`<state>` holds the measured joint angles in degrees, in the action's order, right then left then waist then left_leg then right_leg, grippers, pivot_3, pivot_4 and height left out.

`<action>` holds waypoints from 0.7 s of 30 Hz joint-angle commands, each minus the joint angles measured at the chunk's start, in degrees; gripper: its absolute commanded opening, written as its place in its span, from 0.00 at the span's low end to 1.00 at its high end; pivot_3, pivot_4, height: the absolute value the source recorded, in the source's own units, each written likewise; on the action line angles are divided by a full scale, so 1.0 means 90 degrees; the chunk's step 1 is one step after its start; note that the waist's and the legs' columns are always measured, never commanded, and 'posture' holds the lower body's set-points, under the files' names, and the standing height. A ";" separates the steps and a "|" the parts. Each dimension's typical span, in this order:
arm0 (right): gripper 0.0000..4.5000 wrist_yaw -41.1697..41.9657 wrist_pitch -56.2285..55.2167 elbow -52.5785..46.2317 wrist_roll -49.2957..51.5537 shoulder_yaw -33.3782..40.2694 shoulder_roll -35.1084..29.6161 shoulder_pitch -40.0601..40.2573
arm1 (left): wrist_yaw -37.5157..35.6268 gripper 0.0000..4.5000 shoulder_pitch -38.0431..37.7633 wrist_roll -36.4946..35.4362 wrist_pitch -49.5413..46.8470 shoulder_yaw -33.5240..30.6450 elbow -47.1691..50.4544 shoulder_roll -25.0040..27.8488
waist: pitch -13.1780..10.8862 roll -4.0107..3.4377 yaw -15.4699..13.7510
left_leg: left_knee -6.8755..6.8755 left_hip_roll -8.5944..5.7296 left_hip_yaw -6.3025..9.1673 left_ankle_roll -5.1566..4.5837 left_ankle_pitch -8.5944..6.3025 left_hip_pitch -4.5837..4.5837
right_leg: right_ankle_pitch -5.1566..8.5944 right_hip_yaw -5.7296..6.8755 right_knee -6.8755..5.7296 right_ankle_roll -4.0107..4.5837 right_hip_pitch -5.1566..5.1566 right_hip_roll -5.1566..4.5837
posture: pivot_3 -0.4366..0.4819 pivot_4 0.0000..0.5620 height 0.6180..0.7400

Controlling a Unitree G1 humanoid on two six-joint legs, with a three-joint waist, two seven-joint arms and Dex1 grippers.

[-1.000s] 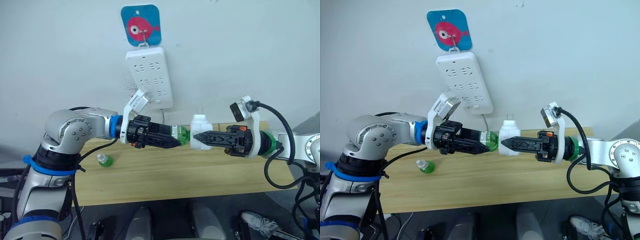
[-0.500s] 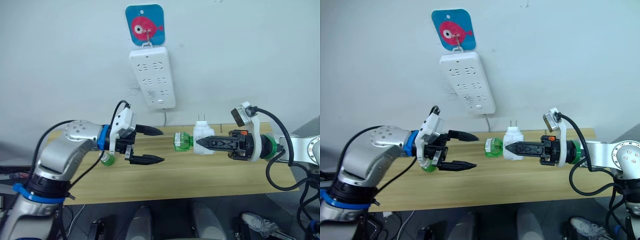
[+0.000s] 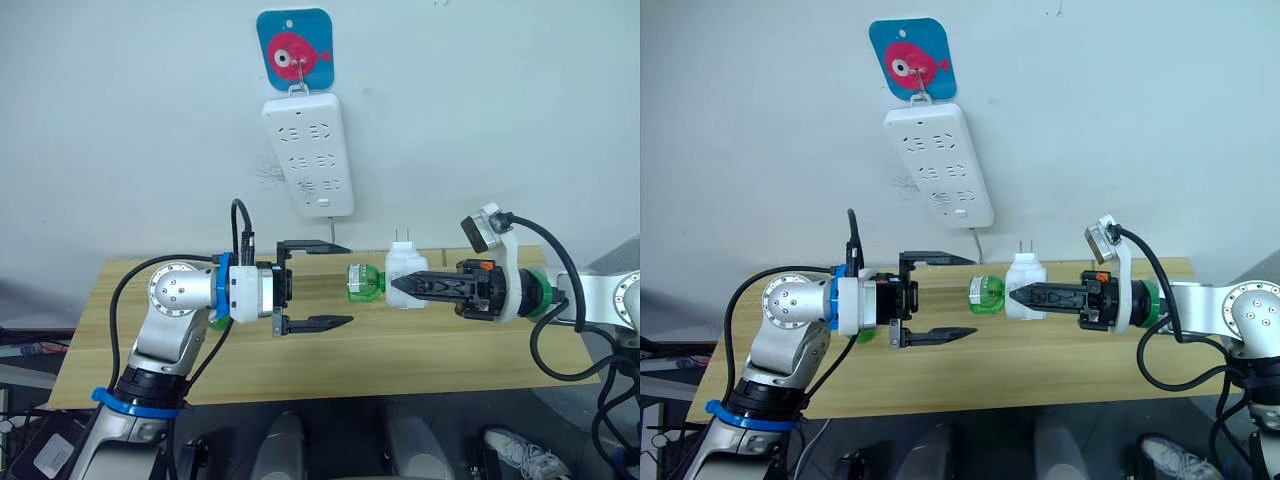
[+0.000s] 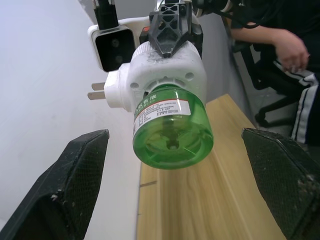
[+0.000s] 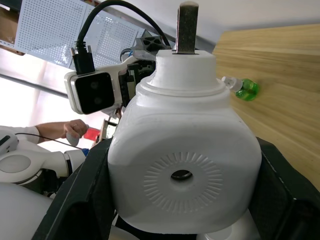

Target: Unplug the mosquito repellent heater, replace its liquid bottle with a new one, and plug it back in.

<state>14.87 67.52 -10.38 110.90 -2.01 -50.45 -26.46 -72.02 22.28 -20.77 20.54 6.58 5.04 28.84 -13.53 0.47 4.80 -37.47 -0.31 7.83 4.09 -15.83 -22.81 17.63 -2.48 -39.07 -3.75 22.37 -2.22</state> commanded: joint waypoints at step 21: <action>0.67 0.0098 0.0077 -0.0114 0.0143 0.0174 -0.0072 -0.0047 | 0.0202 0.50 0.0304 -0.0503 -0.1851 0.0405 0.0962 0.0403 | 0.0000 0.0000 0.0027 | -0.0028 0.0000 0.0005 -0.0007 -0.0004 -0.0008 | -0.0005 0.0001 -0.0003 -0.0004 -0.0004 0.0003 | 0.34 0.37 0.95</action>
<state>14.95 68.48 -10.90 111.46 -1.96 -50.16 -26.88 -70.41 24.02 -21.42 12.81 9.88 8.65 30.08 -13.53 0.47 5.04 -37.72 -0.30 7.89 4.02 -15.87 -22.88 17.58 -2.46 -39.10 -3.78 22.34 -2.18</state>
